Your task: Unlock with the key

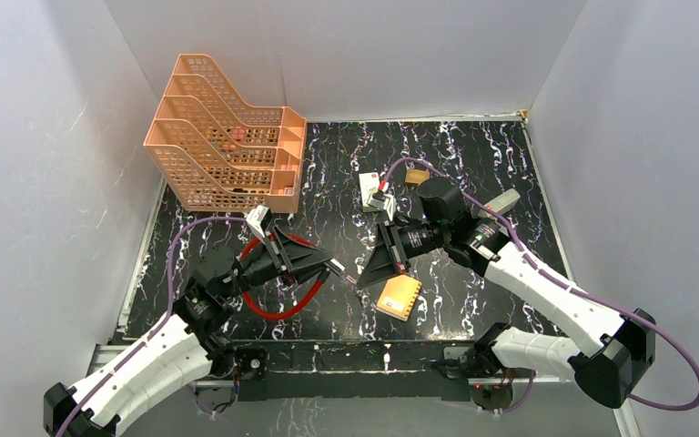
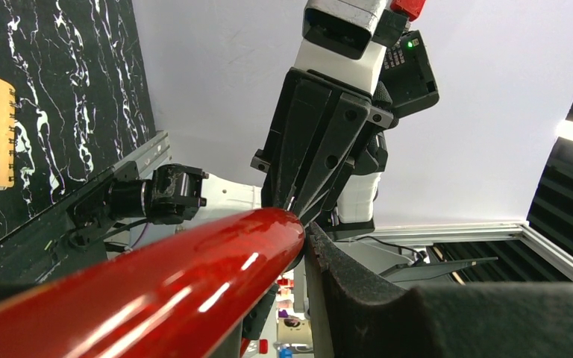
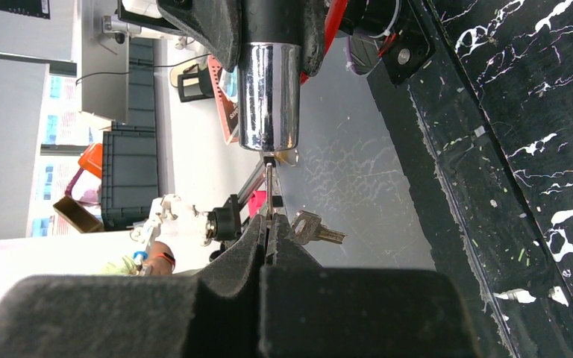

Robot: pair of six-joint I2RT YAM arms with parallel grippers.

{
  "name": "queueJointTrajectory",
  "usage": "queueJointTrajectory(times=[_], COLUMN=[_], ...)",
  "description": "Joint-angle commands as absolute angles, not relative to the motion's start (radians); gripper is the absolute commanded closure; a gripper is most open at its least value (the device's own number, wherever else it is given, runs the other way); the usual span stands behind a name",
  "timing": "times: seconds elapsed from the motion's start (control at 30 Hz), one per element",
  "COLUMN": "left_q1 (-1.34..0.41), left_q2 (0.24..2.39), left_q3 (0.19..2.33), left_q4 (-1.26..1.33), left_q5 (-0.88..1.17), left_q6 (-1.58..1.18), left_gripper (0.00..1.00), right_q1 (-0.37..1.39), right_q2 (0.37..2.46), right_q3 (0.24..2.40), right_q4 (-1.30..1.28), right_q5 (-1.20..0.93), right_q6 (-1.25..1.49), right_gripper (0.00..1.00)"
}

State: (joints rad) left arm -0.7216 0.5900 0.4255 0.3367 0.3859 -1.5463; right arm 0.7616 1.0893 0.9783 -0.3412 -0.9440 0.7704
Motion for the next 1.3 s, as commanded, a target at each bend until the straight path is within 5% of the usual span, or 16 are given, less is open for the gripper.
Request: queueJointTrajectory(times=[0.0, 1.27], left_q1=[-0.718, -0.718], left_q2=[0.566, 0.573], left_q3=[0.469, 0.487], left_q4=[0.395, 0.394], left_q5=[0.415, 0.441], left_q6=[-1.545, -1.534], left_gripper=[1.00, 1.00], right_q1=[0.764, 0.764], right_q2=[1.091, 1.109], right_q3=[1.027, 0.998], right_q4=[-0.307, -0.229], right_q5=[-0.946, -0.905], right_q6=[0.762, 0.835], right_gripper=[1.00, 1.00])
